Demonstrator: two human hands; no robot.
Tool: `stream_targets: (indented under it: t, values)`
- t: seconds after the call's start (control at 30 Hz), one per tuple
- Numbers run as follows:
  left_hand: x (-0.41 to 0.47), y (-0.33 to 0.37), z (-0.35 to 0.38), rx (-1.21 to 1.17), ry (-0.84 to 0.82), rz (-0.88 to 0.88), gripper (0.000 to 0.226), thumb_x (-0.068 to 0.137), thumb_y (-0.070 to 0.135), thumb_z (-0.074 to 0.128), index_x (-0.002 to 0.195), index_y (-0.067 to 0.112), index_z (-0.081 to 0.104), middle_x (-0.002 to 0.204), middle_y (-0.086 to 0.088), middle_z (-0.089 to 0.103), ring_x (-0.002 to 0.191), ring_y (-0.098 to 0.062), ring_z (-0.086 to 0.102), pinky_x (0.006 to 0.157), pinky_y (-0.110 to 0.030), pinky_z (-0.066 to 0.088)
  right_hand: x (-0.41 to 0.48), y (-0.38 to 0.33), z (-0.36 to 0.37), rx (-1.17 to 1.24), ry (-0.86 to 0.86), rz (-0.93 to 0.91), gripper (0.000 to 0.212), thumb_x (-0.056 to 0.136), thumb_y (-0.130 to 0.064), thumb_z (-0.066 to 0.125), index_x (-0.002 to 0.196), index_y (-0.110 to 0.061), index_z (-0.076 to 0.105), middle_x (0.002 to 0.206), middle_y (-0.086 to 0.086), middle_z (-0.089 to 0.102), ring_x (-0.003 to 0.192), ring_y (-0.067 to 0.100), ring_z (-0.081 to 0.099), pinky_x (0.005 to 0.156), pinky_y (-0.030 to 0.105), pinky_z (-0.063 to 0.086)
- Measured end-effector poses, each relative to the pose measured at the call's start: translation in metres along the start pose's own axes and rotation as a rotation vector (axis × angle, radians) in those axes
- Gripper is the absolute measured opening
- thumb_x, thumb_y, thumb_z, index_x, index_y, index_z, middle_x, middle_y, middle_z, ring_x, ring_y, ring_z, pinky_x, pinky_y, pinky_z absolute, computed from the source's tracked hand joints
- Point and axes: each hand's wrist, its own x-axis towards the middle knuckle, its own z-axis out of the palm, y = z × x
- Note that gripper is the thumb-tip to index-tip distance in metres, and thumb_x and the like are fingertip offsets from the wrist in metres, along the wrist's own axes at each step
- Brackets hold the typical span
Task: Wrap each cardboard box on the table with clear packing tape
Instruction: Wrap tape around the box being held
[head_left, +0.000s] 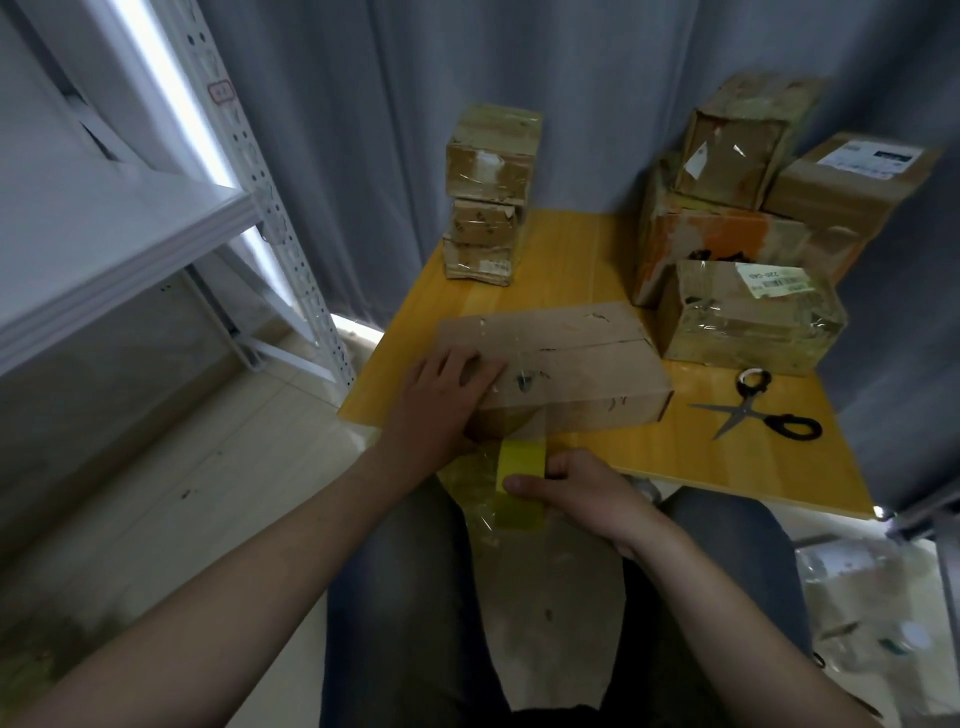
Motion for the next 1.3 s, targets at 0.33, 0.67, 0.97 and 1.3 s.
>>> stream_targets:
  t: [0.33,0.67,0.97,1.3]
  values:
    - [0.01,-0.004,-0.005,0.054,-0.131,-0.044,0.098,0.078,0.084,0.034,0.161,0.034,0.02,0.166,0.0,0.021,0.147,-0.031,0.025,0.103,-0.072,0.033,-0.007,0.004,-0.002,0.247,0.044,-0.036,0.027,0.095,-0.035,0.073,0.095,-0.008,0.078,0.092,0.009,0.081,0.087,0.022,0.078,0.072,0.029,0.061]
    - [0.036,-0.017,-0.013,0.014,-0.244,-0.14,0.092,0.082,0.078,0.056,0.159,0.048,0.015,0.157,-0.003,0.021,0.142,-0.035,0.024,0.111,-0.067,0.028,0.0,0.001,0.011,0.223,0.096,-0.083,0.028,0.095,-0.038,0.072,0.093,-0.01,0.079,0.089,0.002,0.08,0.086,0.02,0.077,0.086,0.041,0.062]
    - [0.01,0.013,-0.053,-0.938,-0.398,-0.659,0.039,0.105,0.051,0.042,0.108,0.016,0.059,0.093,-0.008,0.068,0.089,-0.029,0.068,0.074,-0.039,0.054,0.019,-0.005,0.016,0.148,0.098,-0.117,0.036,0.088,-0.046,0.079,0.099,-0.012,0.078,0.104,0.016,0.076,0.102,0.033,0.073,0.096,0.06,0.056]
    - [0.005,0.031,-0.046,-1.344,-0.557,-0.851,0.031,0.086,0.04,0.079,0.104,0.025,0.06,0.117,-0.011,0.065,0.107,-0.034,0.065,0.099,-0.052,0.054,-0.01,0.032,-0.125,-0.39,0.889,-0.186,0.022,0.104,-0.024,0.055,0.12,-0.029,0.07,0.124,-0.006,0.063,0.116,0.018,0.056,0.101,0.04,0.049]
